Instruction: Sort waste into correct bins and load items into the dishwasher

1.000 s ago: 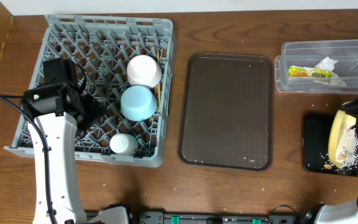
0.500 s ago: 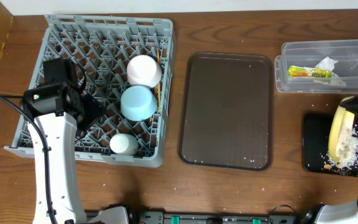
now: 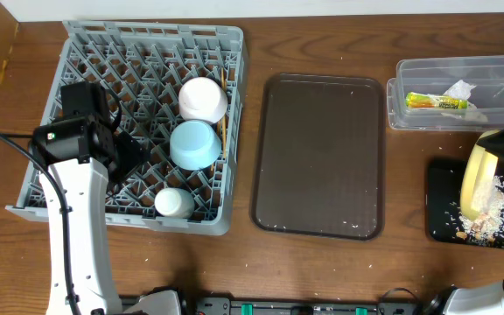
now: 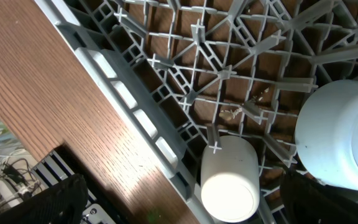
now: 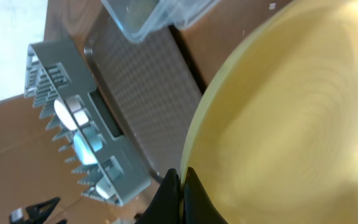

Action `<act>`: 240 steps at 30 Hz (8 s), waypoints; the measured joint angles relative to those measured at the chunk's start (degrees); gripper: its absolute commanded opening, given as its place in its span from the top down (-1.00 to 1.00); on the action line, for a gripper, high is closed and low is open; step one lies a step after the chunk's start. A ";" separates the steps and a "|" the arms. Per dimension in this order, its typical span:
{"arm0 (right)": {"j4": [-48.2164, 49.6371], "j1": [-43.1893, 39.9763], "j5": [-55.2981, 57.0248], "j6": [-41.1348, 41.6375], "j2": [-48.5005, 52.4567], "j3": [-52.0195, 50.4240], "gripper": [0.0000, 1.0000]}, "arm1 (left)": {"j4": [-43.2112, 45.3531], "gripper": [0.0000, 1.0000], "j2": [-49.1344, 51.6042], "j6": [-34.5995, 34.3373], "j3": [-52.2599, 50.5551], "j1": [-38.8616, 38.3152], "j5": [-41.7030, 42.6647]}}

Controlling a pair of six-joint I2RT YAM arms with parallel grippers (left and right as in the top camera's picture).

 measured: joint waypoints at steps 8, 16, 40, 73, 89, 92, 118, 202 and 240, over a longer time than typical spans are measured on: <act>-0.02 -0.90 -0.26 -0.42 0.00 0.00 0.97 | 0.02 -1.00 0.00 0.00 0.00 0.00 0.00; -0.81 -1.33 -1.73 -1.03 -0.04 0.13 0.98 | 0.00 -1.00 0.00 0.00 0.00 0.00 0.00; -10.54 -9.35 -12.39 -5.66 -0.11 0.20 0.97 | 0.00 -0.99 0.00 0.00 0.00 0.00 0.00; 35.23 17.64 -33.99 14.97 0.13 0.22 0.98 | 0.09 -1.00 0.02 0.00 0.00 0.04 -0.07; 88.26 59.12 3.30 60.46 2.10 0.72 0.98 | -0.02 -1.00 0.02 0.02 0.00 0.04 -0.20; 88.35 61.16 5.53 61.68 8.35 4.98 0.98 | 0.02 -1.00 0.02 0.02 0.00 0.04 -0.17; 64.76 66.97 11.34 56.04 30.12 28.92 -0.25 | -0.02 -1.00 0.02 0.02 0.00 0.04 -0.20; 51.36 55.36 39.93 8.74 -64.72 -59.82 -0.99 | 0.00 -1.00 0.02 0.02 0.00 0.04 -0.22; 77.46 33.79 37.70 -4.94 -96.30 -87.73 -0.99 | 0.00 -1.00 0.02 0.02 0.00 0.04 -0.20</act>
